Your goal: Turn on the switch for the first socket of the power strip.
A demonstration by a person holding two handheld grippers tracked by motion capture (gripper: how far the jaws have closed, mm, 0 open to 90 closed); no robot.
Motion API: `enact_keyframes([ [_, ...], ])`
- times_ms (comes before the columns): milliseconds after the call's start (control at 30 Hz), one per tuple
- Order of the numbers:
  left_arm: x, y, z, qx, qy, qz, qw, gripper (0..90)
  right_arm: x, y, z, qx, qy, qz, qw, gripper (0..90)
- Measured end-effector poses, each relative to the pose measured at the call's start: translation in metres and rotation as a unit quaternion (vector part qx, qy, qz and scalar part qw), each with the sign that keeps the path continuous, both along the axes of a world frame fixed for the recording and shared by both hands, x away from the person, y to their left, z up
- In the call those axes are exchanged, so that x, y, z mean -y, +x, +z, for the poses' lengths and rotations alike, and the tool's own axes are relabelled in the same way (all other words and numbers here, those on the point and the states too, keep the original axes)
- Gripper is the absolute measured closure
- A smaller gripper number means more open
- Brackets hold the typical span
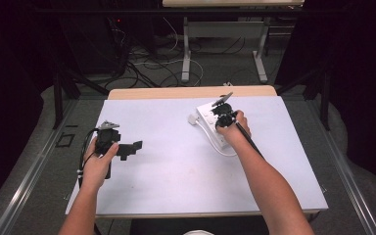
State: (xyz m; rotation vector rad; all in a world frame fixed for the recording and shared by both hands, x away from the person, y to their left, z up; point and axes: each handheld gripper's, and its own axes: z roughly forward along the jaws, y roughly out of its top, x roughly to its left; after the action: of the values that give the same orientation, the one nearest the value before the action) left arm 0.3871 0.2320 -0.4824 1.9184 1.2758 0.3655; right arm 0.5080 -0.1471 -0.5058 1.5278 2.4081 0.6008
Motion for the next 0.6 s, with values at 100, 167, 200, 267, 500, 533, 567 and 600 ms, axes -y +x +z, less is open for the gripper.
enact_keyframes([
  [100,0.0001,0.0,-0.0002,-0.001,0.001,0.0,1.0,4.2,-0.0023,0.0001,-0.0032,0.003,-0.005,-0.005,1.0,90.0],
  [167,0.0001,0.0,-0.0003,-0.001,0.001,0.0,1.0,4.2,-0.002,0.0005,-0.0039,0.009,-0.003,-0.004,0.9999,90.0],
  [200,0.0,0.0,-0.0004,-0.001,0.001,0.0,1.0,4.2,-0.0026,0.0,-0.0032,0.005,-0.003,-0.008,0.9999,90.0],
  [267,0.0,0.0,-0.0003,-0.001,0.001,0.0,1.0,4.3,-0.0017,0.0006,-0.0028,-0.001,-0.003,-0.005,1.0,90.0],
  [500,0.0007,0.0,-0.0004,-0.001,0.0,0.0,1.0,4.4,-0.002,0.0007,-0.0021,-0.008,-0.007,-0.011,0.9999,90.0],
  [533,0.0008,0.0,-0.0004,-0.001,0.002,0.001,1.0,4.5,-0.0019,0.0008,-0.0023,-0.007,-0.005,-0.011,0.9999,90.0],
  [567,0.0008,0.0,-0.0004,-0.001,0.002,0.001,1.0,4.5,-0.0018,0.001,-0.0041,0.003,0.005,-0.01,0.9999,90.0],
  [600,0.0008,0.0001,-0.0005,-0.001,0.002,0.001,1.0,4.5,-0.0015,0.0011,-0.0047,0.006,0.01,-0.008,0.9999,90.0],
])
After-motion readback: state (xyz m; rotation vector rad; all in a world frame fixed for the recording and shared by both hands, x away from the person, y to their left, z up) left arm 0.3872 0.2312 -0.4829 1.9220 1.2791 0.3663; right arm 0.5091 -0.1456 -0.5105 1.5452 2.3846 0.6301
